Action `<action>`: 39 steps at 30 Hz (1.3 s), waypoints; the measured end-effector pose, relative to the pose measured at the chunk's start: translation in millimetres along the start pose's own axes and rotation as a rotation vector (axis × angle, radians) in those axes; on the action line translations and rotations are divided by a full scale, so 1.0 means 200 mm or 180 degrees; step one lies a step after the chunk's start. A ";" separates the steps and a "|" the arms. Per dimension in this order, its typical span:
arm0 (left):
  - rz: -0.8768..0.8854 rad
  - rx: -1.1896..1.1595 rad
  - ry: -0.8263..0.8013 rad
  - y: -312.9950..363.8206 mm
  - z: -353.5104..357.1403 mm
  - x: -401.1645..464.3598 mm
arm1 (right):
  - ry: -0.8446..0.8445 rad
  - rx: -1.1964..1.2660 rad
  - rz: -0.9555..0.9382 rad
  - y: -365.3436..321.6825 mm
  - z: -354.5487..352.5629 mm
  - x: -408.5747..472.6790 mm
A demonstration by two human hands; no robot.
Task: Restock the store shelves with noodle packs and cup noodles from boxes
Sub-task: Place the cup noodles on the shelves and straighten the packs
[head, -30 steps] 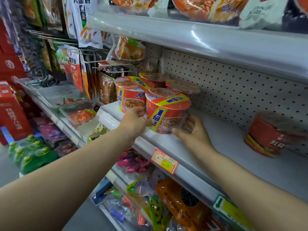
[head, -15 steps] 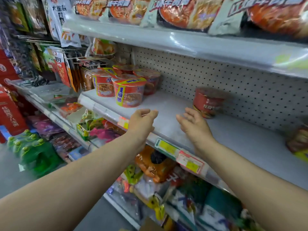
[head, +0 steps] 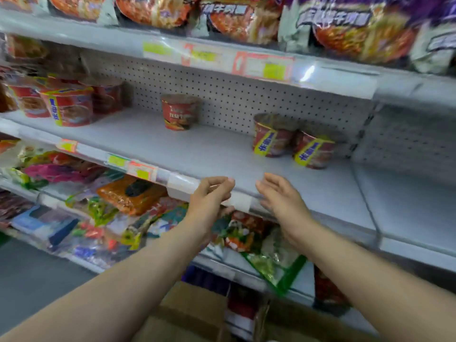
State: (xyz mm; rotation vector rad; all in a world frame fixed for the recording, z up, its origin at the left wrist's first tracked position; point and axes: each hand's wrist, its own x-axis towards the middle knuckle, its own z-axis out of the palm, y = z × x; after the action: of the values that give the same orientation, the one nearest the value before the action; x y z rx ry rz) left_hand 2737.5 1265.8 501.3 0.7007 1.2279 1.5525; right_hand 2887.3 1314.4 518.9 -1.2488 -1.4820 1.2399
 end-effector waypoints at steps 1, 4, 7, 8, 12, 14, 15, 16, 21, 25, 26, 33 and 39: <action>-0.0024 0.0034 -0.0060 -0.04 0.09 -0.06 | 0.0076 0.0061 0.0045 0.03 -0.11 -0.05; -0.0114 0.0104 -0.0177 -0.16 0.28 -0.21 | 0.0186 0.0109 0.0254 0.11 -0.38 -0.20; -0.0247 0.0202 -0.0335 -0.30 0.43 -0.30 | 0.0333 0.0061 0.0490 0.22 -0.60 -0.34; -0.0309 0.0260 -0.0388 -0.35 0.46 -0.33 | 0.0424 0.0070 0.0545 0.27 -0.66 -0.38; -0.0616 0.0521 -0.0557 -0.66 0.51 -0.41 | 0.0787 0.0159 0.0870 0.55 -0.82 -0.54; -0.0854 0.0645 -0.0590 -0.85 0.50 -0.44 | 0.0912 0.0221 0.1083 0.72 -0.88 -0.62; -0.0973 0.0679 -0.0576 -0.95 0.48 -0.46 | 0.0930 0.0250 0.1215 0.80 -0.90 -0.67; -0.1101 0.0711 -0.0536 -1.06 0.47 -0.48 | 0.0948 0.0275 0.1355 0.90 -0.91 -0.71; -0.1586 0.0796 -0.0458 -1.49 0.44 -0.58 | 0.1045 0.0178 0.1803 1.35 -0.98 -0.86; -0.1879 0.0814 -0.0300 -1.75 0.44 -0.63 | 0.1146 0.0238 0.2122 1.68 -0.95 -0.92; -0.1922 0.0821 -0.0261 -1.80 0.44 -0.63 | 0.1149 0.0237 0.2178 1.75 -0.93 -0.93; -0.2197 0.0946 -0.0068 -2.12 0.45 -0.62 | 0.1079 0.0421 0.2476 2.09 -0.84 -0.87; -0.2631 0.1417 -0.0006 -2.36 0.41 -0.52 | 0.1046 0.0402 0.2779 2.34 -0.84 -0.81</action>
State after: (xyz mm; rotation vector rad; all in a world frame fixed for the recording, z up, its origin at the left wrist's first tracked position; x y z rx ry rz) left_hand 3007.5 1193.6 97.9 0.3731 1.6090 0.6043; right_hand 3163.7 1195.3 89.8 -1.9893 -0.5929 1.5215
